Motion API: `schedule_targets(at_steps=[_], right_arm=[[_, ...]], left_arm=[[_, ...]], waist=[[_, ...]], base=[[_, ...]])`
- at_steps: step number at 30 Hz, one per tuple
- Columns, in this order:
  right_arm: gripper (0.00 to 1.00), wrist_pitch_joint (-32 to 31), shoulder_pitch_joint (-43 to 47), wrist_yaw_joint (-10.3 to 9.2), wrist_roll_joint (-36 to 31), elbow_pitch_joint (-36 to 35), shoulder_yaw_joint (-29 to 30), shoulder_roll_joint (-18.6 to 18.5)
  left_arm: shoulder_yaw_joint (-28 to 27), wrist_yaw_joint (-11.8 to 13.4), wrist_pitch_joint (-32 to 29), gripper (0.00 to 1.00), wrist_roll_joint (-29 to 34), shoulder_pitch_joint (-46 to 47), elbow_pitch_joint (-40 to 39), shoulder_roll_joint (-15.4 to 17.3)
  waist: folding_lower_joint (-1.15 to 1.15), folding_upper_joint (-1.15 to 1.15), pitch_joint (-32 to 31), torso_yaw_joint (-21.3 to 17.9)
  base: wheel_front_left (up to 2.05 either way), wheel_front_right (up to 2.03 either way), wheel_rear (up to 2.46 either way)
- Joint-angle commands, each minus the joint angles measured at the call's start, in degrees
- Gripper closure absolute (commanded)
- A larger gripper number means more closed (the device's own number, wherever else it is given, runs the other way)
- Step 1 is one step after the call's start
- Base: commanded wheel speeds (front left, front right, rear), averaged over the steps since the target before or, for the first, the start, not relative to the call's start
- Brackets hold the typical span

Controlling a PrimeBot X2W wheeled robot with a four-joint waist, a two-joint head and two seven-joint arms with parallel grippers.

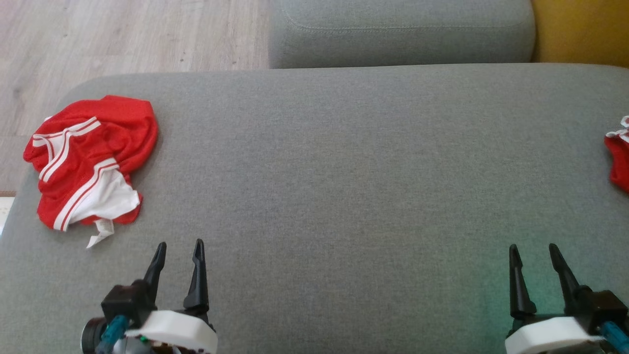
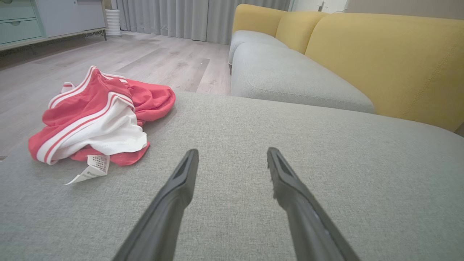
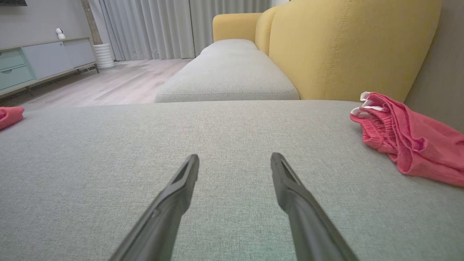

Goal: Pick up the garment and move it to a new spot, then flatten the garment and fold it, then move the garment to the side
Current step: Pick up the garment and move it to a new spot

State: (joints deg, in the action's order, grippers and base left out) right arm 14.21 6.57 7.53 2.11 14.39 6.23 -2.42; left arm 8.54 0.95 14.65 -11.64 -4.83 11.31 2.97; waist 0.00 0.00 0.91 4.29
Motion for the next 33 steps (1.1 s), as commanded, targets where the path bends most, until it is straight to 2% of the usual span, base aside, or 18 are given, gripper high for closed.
schedule_targets(at_steps=[1,8,14,22,27,33], right_arm=[[0.0,0.8,-1.9,-0.04,0.4,-2.0,-1.2,-0.5],[0.0,0.8,-2.0,-0.04,0.5,-3.2,-1.1,-0.5],[0.0,0.8,-1.6,-0.04,0.5,-3.7,-1.0,-0.5],[0.0,0.8,-2.5,-0.04,0.6,-3.6,-4.2,-0.5],[0.0,0.8,-3.0,-0.04,0.5,-3.6,-4.8,-0.5],[0.0,0.8,-4.2,-0.04,-0.8,-4.0,-4.5,-0.5]], left_arm=[[-1.7,-0.1,0.3,0.0,0.5,1.7,-1.5,-0.1],[-1.1,0.3,0.3,0.0,-0.1,2.4,-1.7,-0.1],[0.0,0.8,0.3,0.0,-0.7,2.2,-1.8,-0.1],[-1.5,1.2,0.3,0.0,-0.7,0.1,-2.1,-0.1],[-2.1,1.2,0.3,0.0,-0.9,-0.3,-2.4,-0.1],[-4.3,1.6,0.3,0.0,-2.0,2.5,-4.1,-0.1]], waist=[[0.0,0.0,0.1,0.2],[0.0,0.0,0.5,2.4],[0.0,0.0,-0.4,8.4],[0.0,0.0,-1.5,15.2],[0.0,0.0,-1.3,16.2],[0.0,0.0,1.7,15.1]], base=[[0.0,0.0,0.0],[0.0,0.0,0.0],[0.0,0.0,0.0],[0.0,0.0,0.0],[0.0,0.0,0.0],[0.0,0.0,0.0]])
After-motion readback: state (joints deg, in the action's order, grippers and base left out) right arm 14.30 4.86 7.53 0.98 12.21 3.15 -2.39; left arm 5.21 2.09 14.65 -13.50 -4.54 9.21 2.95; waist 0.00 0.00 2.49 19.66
